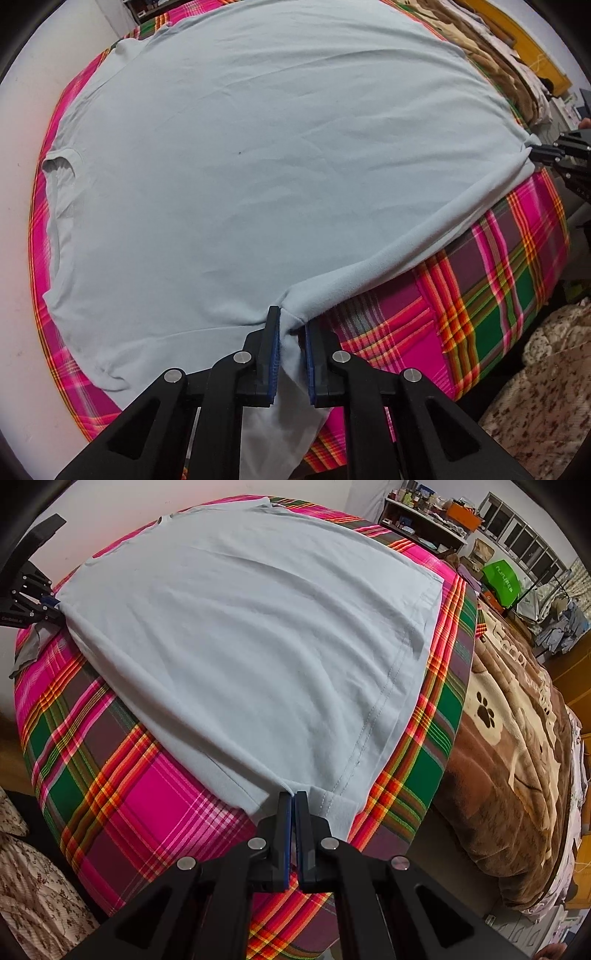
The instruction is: Fold clothes
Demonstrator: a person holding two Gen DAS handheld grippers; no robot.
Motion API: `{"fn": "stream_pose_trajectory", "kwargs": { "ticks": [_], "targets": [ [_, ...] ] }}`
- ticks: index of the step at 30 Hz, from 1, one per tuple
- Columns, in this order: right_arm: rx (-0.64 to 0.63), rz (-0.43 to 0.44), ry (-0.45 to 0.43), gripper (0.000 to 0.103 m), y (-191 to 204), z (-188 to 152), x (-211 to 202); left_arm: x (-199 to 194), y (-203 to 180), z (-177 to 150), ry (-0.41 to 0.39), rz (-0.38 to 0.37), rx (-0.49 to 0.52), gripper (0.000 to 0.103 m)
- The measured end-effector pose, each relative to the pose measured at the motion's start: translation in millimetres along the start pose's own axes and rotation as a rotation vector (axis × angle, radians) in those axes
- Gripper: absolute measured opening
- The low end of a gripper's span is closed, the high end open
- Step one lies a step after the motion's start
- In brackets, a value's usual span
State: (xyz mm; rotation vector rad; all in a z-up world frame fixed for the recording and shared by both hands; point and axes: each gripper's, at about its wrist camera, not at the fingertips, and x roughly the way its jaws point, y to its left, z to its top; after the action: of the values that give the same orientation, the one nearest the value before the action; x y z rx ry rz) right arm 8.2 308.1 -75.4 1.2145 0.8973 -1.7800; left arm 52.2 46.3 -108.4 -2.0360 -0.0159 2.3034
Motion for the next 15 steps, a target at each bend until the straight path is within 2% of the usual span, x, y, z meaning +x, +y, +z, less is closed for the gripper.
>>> {"fn": "stream_pose_trajectory", "kwargs": {
  "ticks": [5, 9, 11, 15],
  "targets": [
    [0.021, 0.001, 0.001, 0.002, -3, 0, -1, -5, 11, -2, -0.008, -0.012, -0.015, 0.012],
    [0.04, -0.002, -0.003, 0.002, -5, 1, -3, -13, -6, 0, -0.025, -0.013, -0.025, 0.012],
    [0.048, -0.006, -0.009, 0.002, -7, 3, -4, -16, -10, -6, -0.033, 0.008, -0.023, 0.012],
    [0.041, -0.012, -0.023, 0.002, -15, 12, -5, -20, -9, 4, -0.056, 0.039, -0.016, 0.011]
  ]
}}
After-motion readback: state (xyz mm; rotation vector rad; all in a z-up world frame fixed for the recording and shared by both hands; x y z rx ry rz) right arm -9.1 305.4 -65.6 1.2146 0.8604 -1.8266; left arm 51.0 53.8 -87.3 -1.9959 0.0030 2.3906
